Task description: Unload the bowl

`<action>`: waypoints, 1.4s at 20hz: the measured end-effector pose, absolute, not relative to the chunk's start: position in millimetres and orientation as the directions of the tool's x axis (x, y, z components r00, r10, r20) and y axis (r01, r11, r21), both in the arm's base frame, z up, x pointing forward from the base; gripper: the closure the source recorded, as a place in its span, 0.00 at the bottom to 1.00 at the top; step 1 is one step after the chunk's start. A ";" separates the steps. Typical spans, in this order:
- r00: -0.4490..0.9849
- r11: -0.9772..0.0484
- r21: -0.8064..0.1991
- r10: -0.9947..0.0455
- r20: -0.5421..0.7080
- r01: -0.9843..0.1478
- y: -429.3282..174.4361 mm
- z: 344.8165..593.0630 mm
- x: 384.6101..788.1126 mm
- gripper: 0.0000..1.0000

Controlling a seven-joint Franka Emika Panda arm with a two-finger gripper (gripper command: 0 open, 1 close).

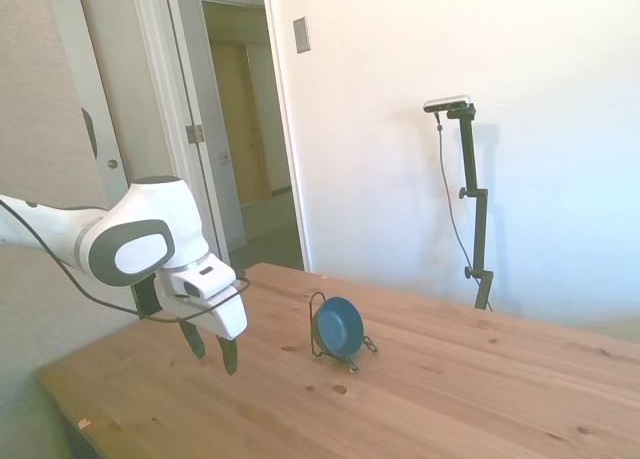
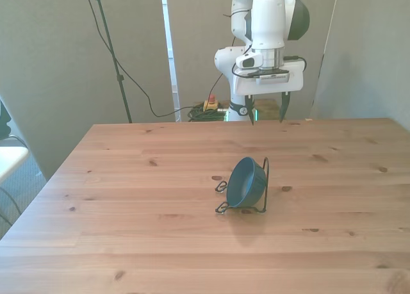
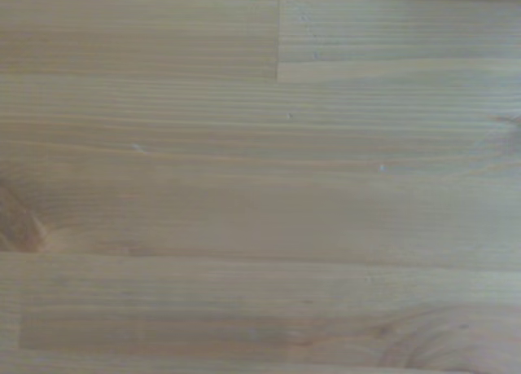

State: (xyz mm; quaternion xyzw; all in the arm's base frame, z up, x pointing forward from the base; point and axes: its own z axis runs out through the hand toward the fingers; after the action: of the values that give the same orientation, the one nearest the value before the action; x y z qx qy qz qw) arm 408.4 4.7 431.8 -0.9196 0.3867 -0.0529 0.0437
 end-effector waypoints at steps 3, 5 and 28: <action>0.687 -0.690 -0.111 -0.724 0.067 -0.716 3.9 430.4 409.0 0.00; 0.681 -0.684 -0.103 -0.729 0.068 -0.722 -0.5 428.7 412.7 0.00; 0.821 -0.830 -0.228 -0.548 0.161 -0.509 -90.2 449.0 555.1 0.00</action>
State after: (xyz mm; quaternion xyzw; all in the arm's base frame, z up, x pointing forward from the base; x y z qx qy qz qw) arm 555.1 -90.2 449.0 -0.9502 0.2782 -0.1104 0.0875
